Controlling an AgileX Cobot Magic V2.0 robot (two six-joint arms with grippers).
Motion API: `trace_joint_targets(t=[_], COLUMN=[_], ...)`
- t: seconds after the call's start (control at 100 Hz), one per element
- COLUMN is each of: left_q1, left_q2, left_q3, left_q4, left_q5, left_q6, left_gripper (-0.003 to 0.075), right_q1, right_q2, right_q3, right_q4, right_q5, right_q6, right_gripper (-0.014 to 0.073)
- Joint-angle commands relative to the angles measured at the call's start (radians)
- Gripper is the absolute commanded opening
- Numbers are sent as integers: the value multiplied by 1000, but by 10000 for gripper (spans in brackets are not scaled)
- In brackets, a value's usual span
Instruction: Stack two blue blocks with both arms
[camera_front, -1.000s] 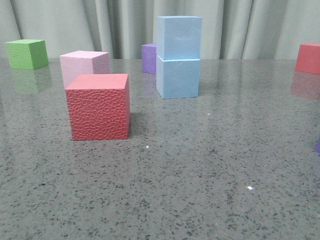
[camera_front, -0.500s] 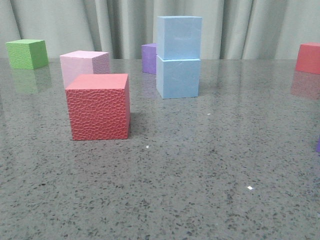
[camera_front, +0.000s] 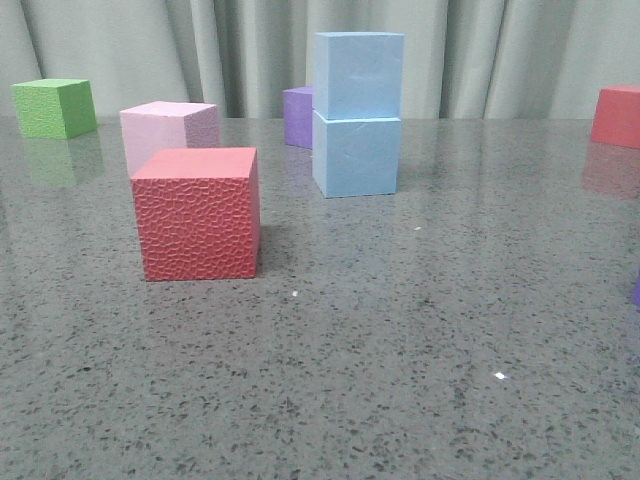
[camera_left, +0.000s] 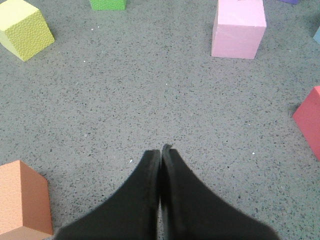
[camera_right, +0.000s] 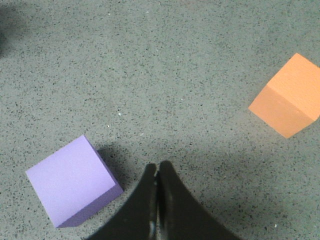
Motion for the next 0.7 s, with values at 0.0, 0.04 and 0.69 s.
trace_joint_targets(t=[0.0, 0.04, 0.69], left_q1=[2, 2, 2], left_q2=[-1, -1, -138], left_q3=[-26, -26, 193], left_q4=[0, 0, -12], left_q5=[-73, -73, -448], left_q6=[-9, -9, -9], left_gripper=[-19, -19, -19], right_q1=[-4, -4, -4], right_q2=[0, 0, 0], right_q3=[-21, -21, -21], right_q4=[-12, -12, -12], right_q5=[-51, -51, -51], right_q6=[-10, -10, -10], right_gripper=[-122, -122, -122])
